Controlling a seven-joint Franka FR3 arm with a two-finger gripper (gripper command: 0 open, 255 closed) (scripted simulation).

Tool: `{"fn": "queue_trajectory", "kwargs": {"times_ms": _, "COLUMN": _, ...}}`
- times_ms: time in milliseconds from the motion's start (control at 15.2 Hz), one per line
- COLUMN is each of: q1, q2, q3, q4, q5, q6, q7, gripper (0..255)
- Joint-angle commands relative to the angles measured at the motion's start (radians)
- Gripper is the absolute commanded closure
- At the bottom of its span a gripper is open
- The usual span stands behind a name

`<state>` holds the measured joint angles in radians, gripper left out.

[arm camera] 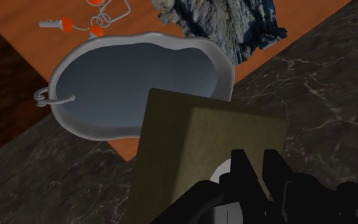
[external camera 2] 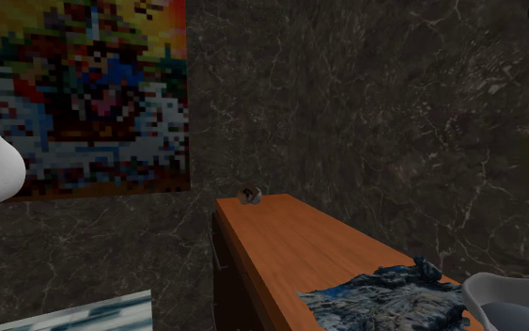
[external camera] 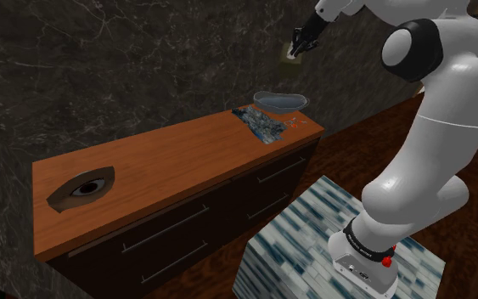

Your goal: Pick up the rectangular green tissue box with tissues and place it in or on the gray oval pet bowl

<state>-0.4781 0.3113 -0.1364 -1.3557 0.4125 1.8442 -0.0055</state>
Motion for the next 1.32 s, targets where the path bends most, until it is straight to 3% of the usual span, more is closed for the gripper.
{"fn": "queue_trajectory", "kwargs": {"times_ms": 0, "q1": -0.001, "q2": 0.003, "q3": 0.0, "q4": -0.016, "q5": 0.003, "q6": 0.017, "q7": -0.01, "gripper": 255}}
{"fn": "queue_trajectory", "kwargs": {"times_ms": 1254, "q1": 0.009, "q2": 0.014, "q3": 0.011, "q4": -0.25, "q5": 0.042, "q6": 0.248, "q7": -0.101, "gripper": 255}}
